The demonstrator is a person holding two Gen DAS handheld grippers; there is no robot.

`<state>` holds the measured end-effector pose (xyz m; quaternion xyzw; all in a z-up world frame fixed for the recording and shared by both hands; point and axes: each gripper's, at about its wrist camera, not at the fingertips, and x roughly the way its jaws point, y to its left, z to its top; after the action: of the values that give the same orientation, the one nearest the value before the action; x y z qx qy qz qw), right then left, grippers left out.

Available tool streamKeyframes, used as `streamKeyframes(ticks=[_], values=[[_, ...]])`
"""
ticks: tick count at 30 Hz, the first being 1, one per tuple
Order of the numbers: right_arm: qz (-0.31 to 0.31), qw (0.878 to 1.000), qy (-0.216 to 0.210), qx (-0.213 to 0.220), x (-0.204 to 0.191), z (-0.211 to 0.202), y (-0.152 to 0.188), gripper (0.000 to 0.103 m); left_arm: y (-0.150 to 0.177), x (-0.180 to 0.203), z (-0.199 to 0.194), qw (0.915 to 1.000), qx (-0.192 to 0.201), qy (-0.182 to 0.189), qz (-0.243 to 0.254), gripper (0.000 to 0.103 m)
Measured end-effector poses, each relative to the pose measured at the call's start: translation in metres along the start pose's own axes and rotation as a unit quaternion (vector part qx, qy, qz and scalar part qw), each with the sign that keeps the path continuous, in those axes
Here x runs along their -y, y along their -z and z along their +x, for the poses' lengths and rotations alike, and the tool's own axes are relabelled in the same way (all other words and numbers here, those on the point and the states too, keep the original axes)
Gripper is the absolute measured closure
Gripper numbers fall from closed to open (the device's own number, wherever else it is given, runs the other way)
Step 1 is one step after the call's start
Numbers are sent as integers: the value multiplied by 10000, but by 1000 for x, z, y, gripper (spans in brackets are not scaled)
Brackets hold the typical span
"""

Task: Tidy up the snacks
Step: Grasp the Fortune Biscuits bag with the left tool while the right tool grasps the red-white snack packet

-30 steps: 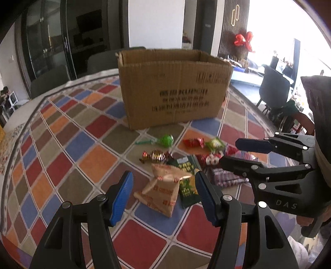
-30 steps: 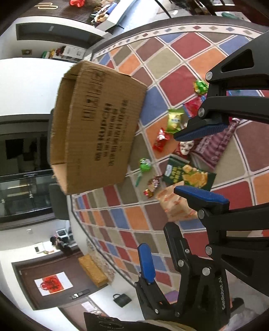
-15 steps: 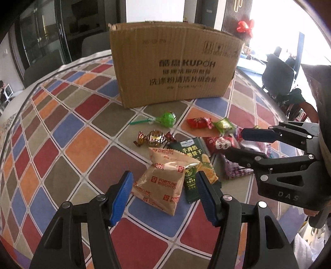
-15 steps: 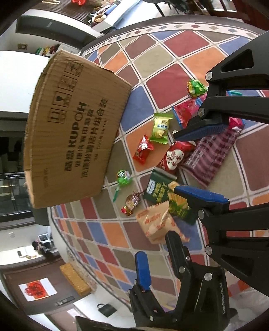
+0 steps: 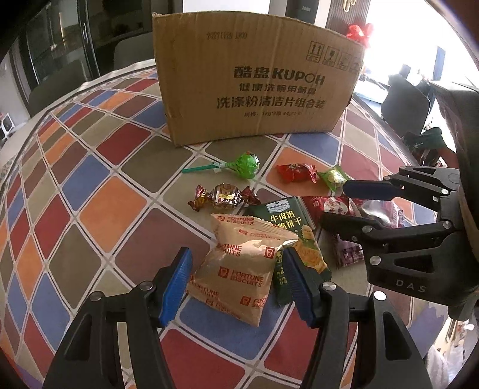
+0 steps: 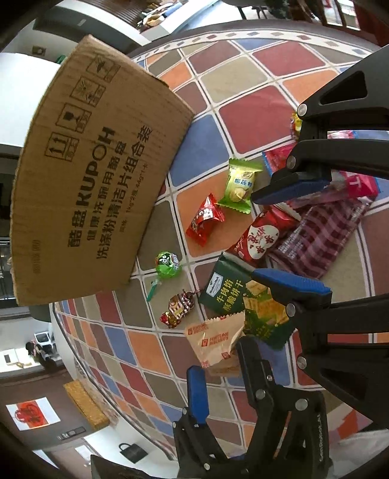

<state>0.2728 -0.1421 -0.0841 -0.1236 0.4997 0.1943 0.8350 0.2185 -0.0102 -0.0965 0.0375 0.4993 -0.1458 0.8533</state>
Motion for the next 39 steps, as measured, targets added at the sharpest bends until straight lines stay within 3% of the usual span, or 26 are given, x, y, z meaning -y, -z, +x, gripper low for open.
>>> streamKeyframes(ticks=[10,13,19,39], values=[[-253,9996,-108,-115,0,13,-7,58,-7,-2,9,9998,-40,113,-129,43],[-246,9993,-176,-212,-2,20,-7,58,-8,-4,10,9997,-59,128,-176,54],[-152,9996,-210,-129,-3,17,-4,79,-5,-5,8,9997,-46,164,-179,61],[41,9995,-142,269,-5,-12,1,82,-10,1,-23,9988,359,113,-305,63]])
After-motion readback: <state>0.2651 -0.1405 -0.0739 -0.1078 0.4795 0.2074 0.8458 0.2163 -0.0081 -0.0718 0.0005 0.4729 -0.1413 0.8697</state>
